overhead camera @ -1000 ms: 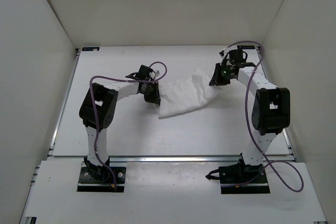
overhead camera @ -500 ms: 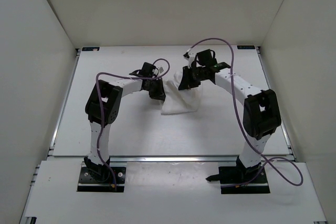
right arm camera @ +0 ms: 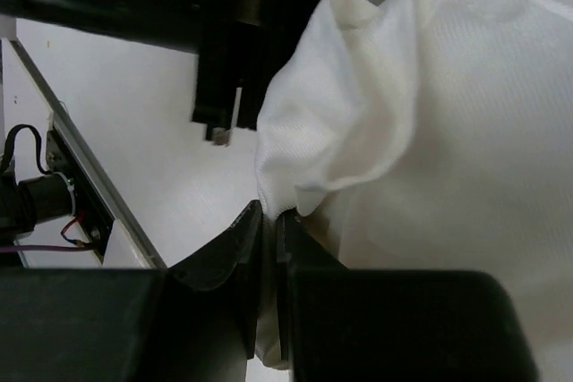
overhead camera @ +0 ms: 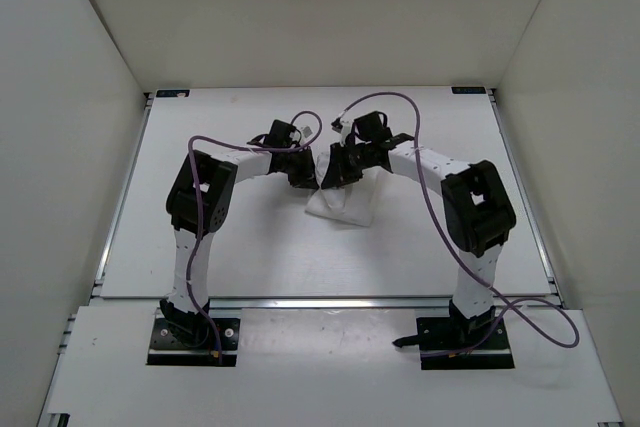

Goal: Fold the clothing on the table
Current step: Fold the skirt

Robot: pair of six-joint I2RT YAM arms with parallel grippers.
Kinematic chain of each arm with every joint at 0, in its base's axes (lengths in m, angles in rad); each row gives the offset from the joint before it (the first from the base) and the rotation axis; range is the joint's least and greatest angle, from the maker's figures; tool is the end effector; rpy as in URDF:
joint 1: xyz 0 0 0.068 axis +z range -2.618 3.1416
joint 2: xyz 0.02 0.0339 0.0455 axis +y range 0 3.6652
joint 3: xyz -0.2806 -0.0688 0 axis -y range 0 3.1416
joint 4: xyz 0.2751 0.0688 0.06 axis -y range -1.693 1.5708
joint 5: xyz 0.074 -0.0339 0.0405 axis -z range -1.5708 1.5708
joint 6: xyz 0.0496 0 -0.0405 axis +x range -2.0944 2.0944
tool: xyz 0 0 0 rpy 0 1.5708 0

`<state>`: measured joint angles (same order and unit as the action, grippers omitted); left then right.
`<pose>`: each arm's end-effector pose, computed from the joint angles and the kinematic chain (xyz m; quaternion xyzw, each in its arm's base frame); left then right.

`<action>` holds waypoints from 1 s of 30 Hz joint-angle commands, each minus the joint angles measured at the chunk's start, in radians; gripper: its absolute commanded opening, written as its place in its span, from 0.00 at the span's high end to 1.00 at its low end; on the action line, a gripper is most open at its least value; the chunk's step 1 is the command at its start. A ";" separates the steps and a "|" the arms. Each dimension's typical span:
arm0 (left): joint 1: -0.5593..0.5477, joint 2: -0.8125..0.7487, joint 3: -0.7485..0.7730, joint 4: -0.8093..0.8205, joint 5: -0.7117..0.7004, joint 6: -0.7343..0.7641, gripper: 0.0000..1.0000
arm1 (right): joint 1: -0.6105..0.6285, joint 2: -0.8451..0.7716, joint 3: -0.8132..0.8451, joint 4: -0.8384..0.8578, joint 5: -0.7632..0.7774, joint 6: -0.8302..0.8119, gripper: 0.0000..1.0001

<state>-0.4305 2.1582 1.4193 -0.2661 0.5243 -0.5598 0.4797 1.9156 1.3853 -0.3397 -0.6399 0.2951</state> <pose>0.4276 -0.2237 0.1074 0.0123 0.9302 -0.3471 0.1190 0.3908 0.2367 0.2032 -0.1897 0.8778 0.3966 0.1901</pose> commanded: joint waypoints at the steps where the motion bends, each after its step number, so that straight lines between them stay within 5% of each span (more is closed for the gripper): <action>1: -0.011 0.017 -0.040 0.017 0.016 -0.017 1.00 | 0.028 0.045 0.012 0.071 -0.021 0.039 1.00; 7: -0.027 -0.001 -0.085 0.045 0.034 -0.048 1.00 | 0.019 0.128 0.147 0.013 -0.018 0.035 0.97; 12: -0.014 -0.003 -0.100 0.053 0.046 -0.052 1.00 | 0.016 0.112 0.192 -0.041 0.017 0.024 0.56; 15: -0.007 -0.014 -0.109 0.061 0.045 -0.054 1.00 | -0.003 0.057 0.189 -0.036 0.016 0.042 0.49; 21: 0.016 -0.040 -0.112 0.062 0.054 -0.049 1.00 | -0.055 -0.110 0.109 -0.001 0.080 0.061 0.57; 27: 0.045 -0.069 -0.120 0.057 0.045 -0.043 1.00 | -0.101 -0.257 -0.081 0.054 0.117 0.073 0.98; 30: 0.079 -0.101 -0.135 0.067 0.055 -0.048 1.00 | -0.107 -0.268 -0.169 0.071 0.102 0.075 1.00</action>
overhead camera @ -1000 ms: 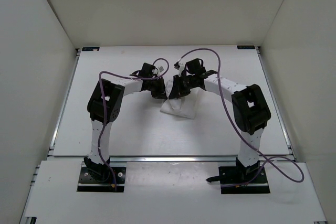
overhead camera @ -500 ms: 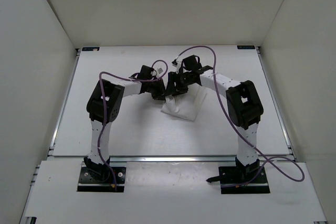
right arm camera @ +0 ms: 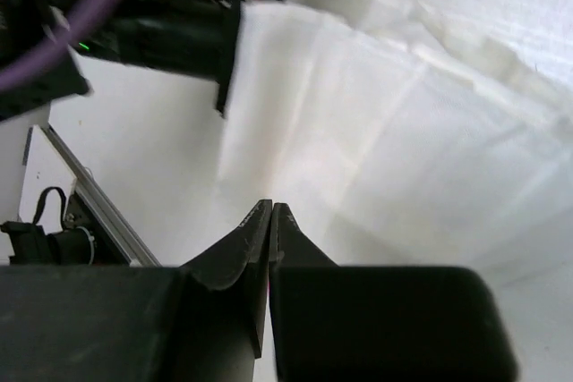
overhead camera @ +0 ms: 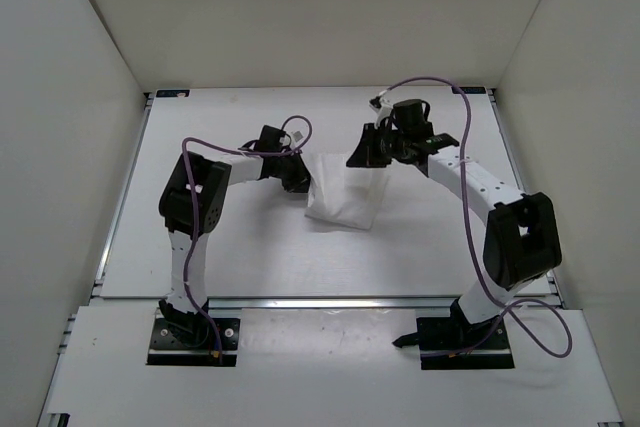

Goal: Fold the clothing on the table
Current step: Fold the skirt

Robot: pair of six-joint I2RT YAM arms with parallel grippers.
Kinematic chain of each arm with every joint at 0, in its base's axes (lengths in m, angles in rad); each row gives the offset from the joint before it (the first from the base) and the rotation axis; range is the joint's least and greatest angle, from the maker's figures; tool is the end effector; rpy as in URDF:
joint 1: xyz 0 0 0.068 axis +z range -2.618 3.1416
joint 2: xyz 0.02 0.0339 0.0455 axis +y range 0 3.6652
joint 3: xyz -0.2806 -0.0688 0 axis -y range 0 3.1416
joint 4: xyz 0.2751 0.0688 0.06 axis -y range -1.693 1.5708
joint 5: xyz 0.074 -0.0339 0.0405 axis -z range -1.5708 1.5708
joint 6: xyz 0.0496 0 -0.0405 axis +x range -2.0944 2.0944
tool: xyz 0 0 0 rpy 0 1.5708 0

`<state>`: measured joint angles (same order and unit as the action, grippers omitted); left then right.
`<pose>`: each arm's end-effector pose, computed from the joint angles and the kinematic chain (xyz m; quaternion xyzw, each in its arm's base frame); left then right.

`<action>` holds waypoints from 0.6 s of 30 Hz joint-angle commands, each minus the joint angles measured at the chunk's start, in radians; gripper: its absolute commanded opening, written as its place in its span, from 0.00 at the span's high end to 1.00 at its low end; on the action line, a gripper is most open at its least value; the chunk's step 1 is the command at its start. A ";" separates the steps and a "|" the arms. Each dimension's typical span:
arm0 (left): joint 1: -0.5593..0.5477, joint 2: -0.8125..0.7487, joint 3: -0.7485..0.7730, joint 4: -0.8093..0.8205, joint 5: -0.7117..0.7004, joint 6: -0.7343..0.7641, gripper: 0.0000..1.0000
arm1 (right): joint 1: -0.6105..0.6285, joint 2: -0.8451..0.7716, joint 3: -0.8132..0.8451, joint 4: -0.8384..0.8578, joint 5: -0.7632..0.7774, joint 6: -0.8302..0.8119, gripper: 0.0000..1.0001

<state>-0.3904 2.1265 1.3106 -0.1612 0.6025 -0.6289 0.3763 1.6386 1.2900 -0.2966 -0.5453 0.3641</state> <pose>0.4188 -0.2028 0.0974 -0.0225 0.9170 -0.3840 0.1054 0.3728 0.1750 0.2859 -0.1255 0.8610 0.3802 0.3137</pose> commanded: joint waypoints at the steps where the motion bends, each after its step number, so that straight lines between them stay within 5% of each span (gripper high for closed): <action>1: 0.047 -0.079 -0.025 -0.044 -0.024 0.023 0.97 | -0.002 0.012 -0.102 0.039 0.001 0.006 1.00; 10: 0.186 -0.200 0.120 -0.205 0.000 0.123 0.46 | -0.023 0.174 -0.156 0.123 -0.059 -0.016 1.00; 14: 0.179 -0.272 0.151 -0.251 -0.030 0.172 0.45 | -0.033 0.219 -0.112 0.122 -0.068 -0.031 1.00; 18: 0.093 -0.364 0.127 -0.258 -0.081 0.222 0.58 | -0.042 0.251 -0.092 0.162 -0.047 -0.030 1.00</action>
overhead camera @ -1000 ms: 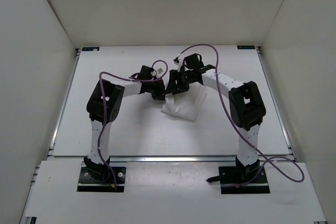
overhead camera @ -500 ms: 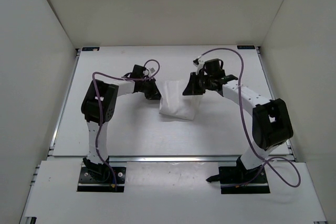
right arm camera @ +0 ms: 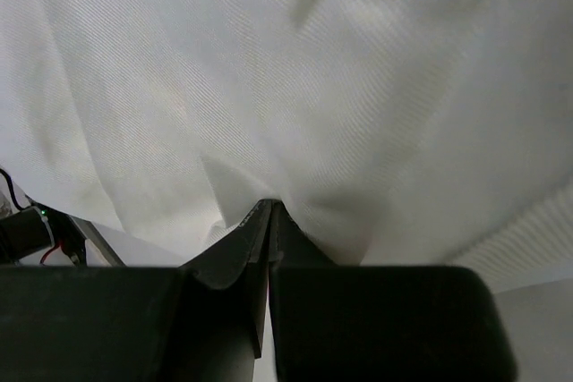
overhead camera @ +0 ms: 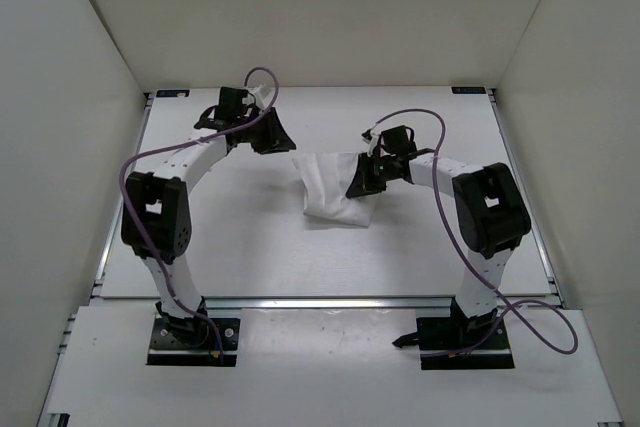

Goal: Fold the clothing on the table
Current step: Fold the skirt

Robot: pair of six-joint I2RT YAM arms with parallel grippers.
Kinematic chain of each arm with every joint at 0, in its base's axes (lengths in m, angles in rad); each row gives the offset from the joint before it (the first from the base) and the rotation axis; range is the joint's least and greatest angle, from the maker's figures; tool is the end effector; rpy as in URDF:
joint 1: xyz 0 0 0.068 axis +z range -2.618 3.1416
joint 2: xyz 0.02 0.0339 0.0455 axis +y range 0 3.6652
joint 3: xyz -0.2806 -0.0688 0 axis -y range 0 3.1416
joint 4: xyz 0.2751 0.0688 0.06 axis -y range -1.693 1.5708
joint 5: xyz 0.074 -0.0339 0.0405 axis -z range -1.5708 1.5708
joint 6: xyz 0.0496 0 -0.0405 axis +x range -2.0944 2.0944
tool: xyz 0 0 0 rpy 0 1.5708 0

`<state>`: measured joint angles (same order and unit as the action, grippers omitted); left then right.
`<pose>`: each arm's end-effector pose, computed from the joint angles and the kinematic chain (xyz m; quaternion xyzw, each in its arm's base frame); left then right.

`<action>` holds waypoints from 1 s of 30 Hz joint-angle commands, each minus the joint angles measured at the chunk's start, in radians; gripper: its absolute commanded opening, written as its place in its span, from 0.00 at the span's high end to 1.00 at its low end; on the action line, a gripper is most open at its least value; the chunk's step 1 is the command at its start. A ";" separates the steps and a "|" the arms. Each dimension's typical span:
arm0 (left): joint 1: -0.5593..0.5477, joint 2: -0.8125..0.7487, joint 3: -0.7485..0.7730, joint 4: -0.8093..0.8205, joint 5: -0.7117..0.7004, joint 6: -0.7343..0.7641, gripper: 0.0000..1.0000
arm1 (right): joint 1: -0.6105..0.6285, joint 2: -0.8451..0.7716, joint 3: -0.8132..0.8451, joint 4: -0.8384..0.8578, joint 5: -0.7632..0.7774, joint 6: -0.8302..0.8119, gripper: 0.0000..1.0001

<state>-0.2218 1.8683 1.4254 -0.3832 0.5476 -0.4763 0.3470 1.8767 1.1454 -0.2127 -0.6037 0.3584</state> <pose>0.4385 -0.1254 0.2325 -0.0162 0.9020 -0.3565 0.2430 0.3823 0.1682 0.1490 -0.0865 0.9088 0.3671 0.1785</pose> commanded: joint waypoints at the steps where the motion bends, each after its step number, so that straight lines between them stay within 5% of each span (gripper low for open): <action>1: -0.111 -0.132 0.003 -0.026 -0.032 0.071 0.62 | -0.013 0.025 0.068 0.076 0.018 -0.030 1.00; 7: -0.296 -0.212 -0.180 0.089 -0.200 0.053 1.00 | -0.026 0.048 0.132 0.061 0.047 -0.032 1.00; 16: -0.323 -0.161 -0.465 0.288 -0.417 -0.002 1.00 | -0.042 0.045 0.134 0.055 0.071 -0.041 1.00; 25: -0.261 -0.092 -0.370 0.271 -0.370 -0.009 1.00 | -0.074 0.027 0.112 0.032 0.068 -0.030 0.99; 30: -0.199 -0.149 -0.319 0.192 -0.350 0.018 0.95 | -0.097 -0.060 0.183 -0.007 0.051 0.029 0.68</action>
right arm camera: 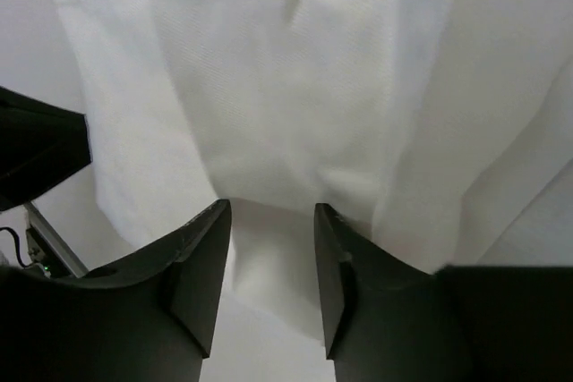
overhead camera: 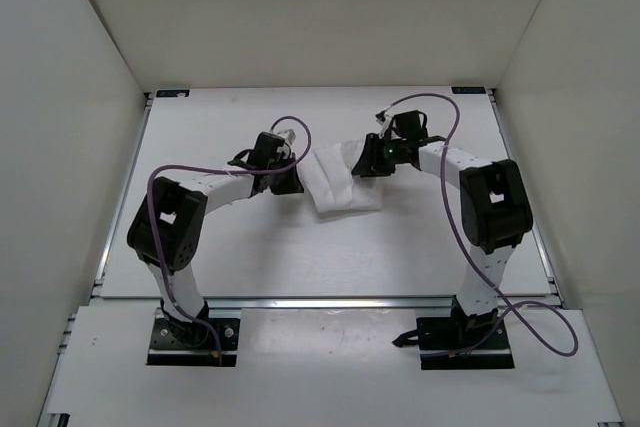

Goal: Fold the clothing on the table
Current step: Fold the skirt

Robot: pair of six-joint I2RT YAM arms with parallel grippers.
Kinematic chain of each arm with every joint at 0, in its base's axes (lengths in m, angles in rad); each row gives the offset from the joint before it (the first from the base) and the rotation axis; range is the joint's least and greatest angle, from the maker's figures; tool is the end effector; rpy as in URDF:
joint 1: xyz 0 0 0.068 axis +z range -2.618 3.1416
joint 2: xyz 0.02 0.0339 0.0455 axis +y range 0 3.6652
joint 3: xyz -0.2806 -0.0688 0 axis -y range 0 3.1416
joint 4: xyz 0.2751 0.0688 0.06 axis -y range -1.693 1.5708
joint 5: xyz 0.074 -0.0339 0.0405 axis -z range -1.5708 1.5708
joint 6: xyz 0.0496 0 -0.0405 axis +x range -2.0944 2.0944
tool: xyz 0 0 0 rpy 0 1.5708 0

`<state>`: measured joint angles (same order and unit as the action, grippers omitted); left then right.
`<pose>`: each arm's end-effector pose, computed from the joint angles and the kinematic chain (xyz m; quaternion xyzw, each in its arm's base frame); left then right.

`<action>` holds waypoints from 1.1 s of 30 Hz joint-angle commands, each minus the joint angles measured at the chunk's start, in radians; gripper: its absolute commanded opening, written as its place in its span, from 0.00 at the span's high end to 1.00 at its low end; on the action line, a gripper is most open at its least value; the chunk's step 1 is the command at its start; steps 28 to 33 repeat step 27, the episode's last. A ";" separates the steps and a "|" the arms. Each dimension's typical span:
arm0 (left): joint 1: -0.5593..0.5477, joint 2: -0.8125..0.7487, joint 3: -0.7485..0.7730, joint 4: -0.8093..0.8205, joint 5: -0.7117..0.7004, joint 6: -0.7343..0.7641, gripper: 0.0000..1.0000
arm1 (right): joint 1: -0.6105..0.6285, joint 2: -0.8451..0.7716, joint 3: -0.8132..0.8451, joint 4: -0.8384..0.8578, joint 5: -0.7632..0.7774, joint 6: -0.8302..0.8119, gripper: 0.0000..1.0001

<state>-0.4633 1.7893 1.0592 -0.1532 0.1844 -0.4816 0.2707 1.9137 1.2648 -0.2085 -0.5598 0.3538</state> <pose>0.3571 -0.1886 0.1538 0.0225 0.9377 -0.2299 0.2594 0.4224 0.1446 0.1716 -0.0590 0.9038 0.3494 0.2398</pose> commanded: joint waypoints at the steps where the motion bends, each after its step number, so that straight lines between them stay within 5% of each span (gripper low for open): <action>1: 0.055 -0.079 0.057 -0.063 0.018 0.029 0.84 | -0.031 -0.120 0.073 -0.038 0.021 0.037 0.58; 3: 0.098 -0.112 0.079 -0.091 0.045 0.078 0.41 | -0.056 -0.154 0.088 -0.077 0.075 0.037 0.50; 6: 0.156 -0.143 0.129 -0.163 0.095 0.164 0.06 | -0.089 -0.191 0.096 -0.134 0.071 0.019 0.42; 7: 0.182 -0.154 0.137 -0.193 0.098 0.176 0.02 | -0.094 -0.203 0.097 -0.155 0.063 0.017 0.35; 12: 0.187 -0.194 0.235 -0.327 0.000 0.247 0.02 | -0.107 -0.249 0.136 -0.259 0.091 -0.018 0.01; 15: 0.144 -0.209 0.257 -0.381 -0.107 0.262 0.01 | -0.026 -0.269 0.156 -0.380 0.428 -0.062 0.01; 17: 0.144 -0.211 0.248 -0.396 -0.123 0.259 0.01 | -0.001 -0.265 0.157 -0.405 0.523 -0.092 0.01; 22: 0.163 -0.226 0.191 -0.402 -0.100 0.236 0.02 | -0.073 -0.291 0.079 -0.367 0.411 -0.038 0.01; 33: 0.160 -0.274 0.151 -0.413 -0.125 0.255 0.01 | -0.074 -0.344 0.034 -0.344 0.481 -0.056 0.01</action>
